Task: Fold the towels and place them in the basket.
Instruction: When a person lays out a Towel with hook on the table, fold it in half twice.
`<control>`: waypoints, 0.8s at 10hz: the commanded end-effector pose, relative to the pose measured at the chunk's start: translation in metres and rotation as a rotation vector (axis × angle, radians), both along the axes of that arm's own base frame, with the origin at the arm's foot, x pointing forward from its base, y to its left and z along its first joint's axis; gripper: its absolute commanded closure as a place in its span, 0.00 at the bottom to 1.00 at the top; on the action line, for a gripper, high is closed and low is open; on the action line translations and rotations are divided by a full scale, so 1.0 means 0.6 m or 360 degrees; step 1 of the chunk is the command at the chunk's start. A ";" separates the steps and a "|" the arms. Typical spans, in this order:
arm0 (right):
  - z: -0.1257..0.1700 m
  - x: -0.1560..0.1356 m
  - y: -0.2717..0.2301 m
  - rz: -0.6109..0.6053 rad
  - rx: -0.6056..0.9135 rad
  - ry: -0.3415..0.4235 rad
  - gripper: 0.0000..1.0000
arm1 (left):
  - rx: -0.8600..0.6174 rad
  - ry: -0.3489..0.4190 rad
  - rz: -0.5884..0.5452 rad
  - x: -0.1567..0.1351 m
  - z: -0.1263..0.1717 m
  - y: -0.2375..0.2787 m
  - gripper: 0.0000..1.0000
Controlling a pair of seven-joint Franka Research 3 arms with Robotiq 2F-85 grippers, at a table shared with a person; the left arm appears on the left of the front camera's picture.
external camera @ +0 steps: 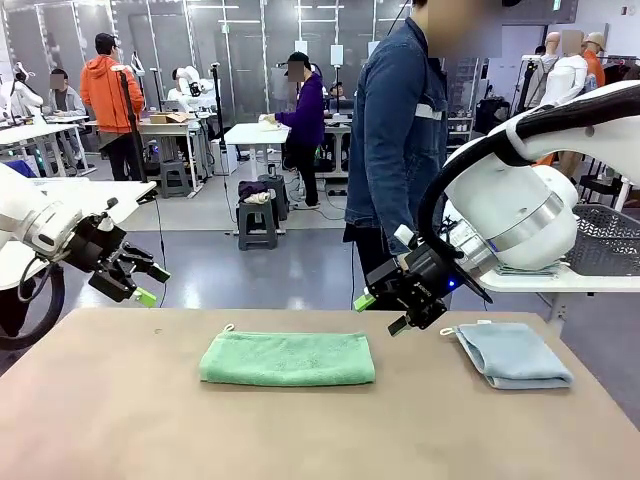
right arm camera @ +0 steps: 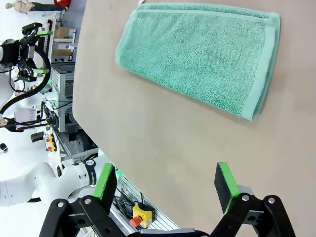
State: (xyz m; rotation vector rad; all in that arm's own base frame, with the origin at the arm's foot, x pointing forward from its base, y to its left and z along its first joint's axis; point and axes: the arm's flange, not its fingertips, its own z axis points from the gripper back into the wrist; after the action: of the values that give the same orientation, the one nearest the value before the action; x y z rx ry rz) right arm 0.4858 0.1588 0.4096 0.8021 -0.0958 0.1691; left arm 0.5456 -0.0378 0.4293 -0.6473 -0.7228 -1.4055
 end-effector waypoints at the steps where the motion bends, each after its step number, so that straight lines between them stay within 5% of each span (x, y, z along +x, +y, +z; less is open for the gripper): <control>1: -0.004 0.002 0.044 -0.0042 -0.0171 -0.0045 0.00 | 0.0004 0.0004 0.0003 0.000 0.000 0.001 0.00; 8: -0.073 0.038 0.116 -0.0237 -0.0558 -0.0013 0.00 | 0.0004 0.0004 0.0003 0.000 0.000 0.001 0.00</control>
State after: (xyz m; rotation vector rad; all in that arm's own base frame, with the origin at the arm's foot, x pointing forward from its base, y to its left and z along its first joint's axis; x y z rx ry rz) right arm 0.4972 0.2207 0.3612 0.4808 -0.1440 0.0663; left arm 0.5456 -0.0374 0.4294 -0.6469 -0.7229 -1.4049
